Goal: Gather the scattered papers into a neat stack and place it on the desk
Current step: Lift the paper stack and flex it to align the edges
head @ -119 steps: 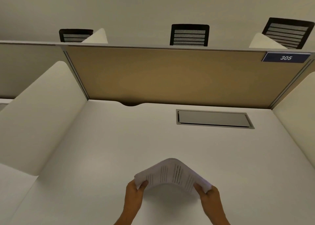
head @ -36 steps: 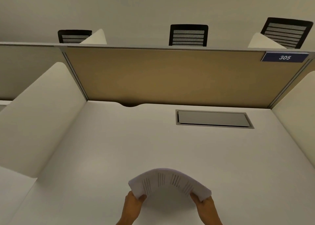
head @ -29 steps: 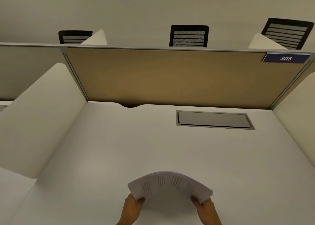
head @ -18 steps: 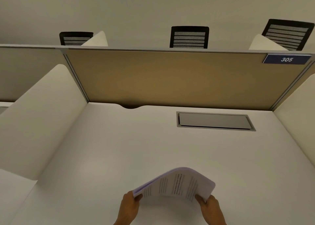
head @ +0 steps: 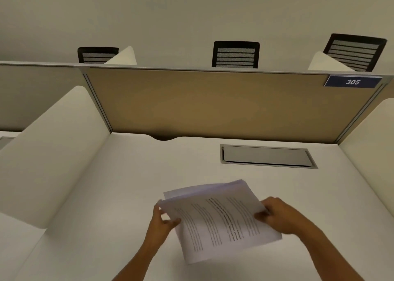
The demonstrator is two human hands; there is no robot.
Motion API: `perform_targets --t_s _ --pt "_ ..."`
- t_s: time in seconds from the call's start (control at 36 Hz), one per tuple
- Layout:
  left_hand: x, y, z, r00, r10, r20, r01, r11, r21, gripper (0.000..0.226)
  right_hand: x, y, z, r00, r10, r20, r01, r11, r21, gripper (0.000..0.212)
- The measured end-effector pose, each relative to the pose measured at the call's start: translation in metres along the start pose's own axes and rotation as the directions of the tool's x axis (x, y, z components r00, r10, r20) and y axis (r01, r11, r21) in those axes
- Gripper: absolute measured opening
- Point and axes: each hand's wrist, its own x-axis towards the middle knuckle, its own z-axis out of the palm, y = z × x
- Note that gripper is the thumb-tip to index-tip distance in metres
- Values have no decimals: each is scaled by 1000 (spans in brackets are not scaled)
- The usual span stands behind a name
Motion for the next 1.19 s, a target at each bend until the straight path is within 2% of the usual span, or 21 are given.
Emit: perform_targets --t_s 0.06,0.08,0.17,0.22,0.25,0.31,0.39,0.44,0.5,0.56,0.61,0.72,0.83,0.92,1.0,1.06,1.11,1.19 --pt "5 14 1 996 82 36 -83 997 9 86 1 -10 -14 1000 -14 13 14 1000 -9 14" --pt "8 22 1 995 96 33 -96 995 2 96 1 -12 -20 1000 -13 13 13 1000 -3 10" --pt "12 46 -1 978 152 -140 -145 988 60 131 1 -18 -34 1000 -13 7 13 1000 7 6" --pt "12 65 -5 920 323 -223 -287 941 181 132 0 -23 -43 1000 -12 15 12 1000 -15 5" --pt "11 75 -7 877 438 -198 -387 888 250 128 0 -26 -47 1000 -11 19 12 999 -40 6" --pt "11 97 -8 826 564 -18 -524 778 346 121 0 -35 -53 999 -14 33 18 992 -125 7" --pt "8 130 5 803 460 380 -591 700 401 104 1 -58 -58 996 -56 75 75 956 -283 10" --pt "7 144 17 750 362 554 -604 716 350 89 1 -74 -60 992 -80 100 111 925 -363 17" --pt "7 146 25 746 297 596 -541 792 282 65 1 -87 -63 987 -98 124 142 895 -422 24" --pt "8 141 28 802 255 540 -435 870 234 42 0 -94 -68 983 -114 144 168 876 -452 25" --pt "8 133 30 849 235 473 -355 917 183 32 0 -96 -74 983 -118 140 169 884 -437 20" --pt "3 120 36 918 206 340 -250 964 89 27 2 -87 -81 986 -156 63 167 952 -257 15" --pt "0 108 36 959 166 228 -158 986 -51 36 7 -64 -76 982 -177 -61 184 972 148 23" --pt "-3 100 35 977 148 154 -128 983 -135 35 8 -47 -64 968 -228 -106 250 844 474 28" --pt "-5 92 35 985 130 110 -111 979 -169 34 13 -28 -43 966 -213 -148 248 595 764 35" --pt "-6 87 35 989 117 92 -101 981 -169 35 15 -20 -26 970 -181 -162 231 482 845 38" --pt "-5 83 35 991 105 79 -91 983 -162 35 16 -18 -8 973 -154 -173 228 508 831 37" --pt "-4 77 35 993 97 67 -88 987 -132 36 18 -21 16 964 -75 -253 252 549 797 25"
